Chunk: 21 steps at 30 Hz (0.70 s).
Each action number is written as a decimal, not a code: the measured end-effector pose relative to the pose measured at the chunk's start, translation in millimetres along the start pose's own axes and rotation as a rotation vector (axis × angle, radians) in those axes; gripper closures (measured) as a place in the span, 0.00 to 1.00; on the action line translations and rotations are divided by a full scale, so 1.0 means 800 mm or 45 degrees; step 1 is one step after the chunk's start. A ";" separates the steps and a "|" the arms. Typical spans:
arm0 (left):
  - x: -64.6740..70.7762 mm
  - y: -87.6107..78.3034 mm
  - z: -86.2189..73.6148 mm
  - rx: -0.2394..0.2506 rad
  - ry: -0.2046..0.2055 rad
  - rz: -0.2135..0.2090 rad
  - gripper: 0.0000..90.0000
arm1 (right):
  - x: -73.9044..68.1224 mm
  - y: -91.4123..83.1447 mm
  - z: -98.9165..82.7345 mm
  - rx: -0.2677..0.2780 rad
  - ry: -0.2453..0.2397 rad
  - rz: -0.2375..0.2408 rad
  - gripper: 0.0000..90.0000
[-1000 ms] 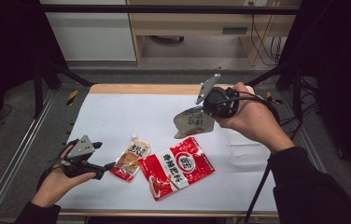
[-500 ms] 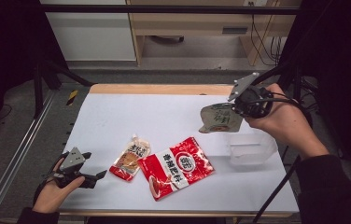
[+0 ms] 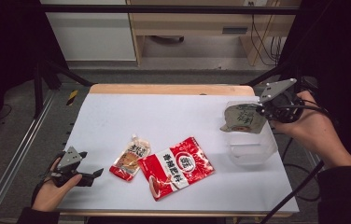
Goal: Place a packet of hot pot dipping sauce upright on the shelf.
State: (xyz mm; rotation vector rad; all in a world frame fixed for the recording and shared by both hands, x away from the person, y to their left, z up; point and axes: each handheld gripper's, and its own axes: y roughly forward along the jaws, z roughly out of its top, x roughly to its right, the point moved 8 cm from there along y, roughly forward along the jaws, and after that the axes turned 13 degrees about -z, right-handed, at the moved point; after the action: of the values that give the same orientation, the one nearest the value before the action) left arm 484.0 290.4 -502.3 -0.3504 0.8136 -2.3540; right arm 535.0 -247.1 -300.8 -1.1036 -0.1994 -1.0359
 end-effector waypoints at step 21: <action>0.003 0.003 -0.001 -0.014 0.010 -0.021 0.09 | -0.002 -0.004 -0.035 0.002 0.029 0.009 1.00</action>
State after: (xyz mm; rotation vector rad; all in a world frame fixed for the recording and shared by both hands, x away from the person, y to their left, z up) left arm 482.8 287.6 -504.3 -0.3539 0.8302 -2.3681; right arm 522.3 -268.7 -313.6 -1.0897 -0.1783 -1.0413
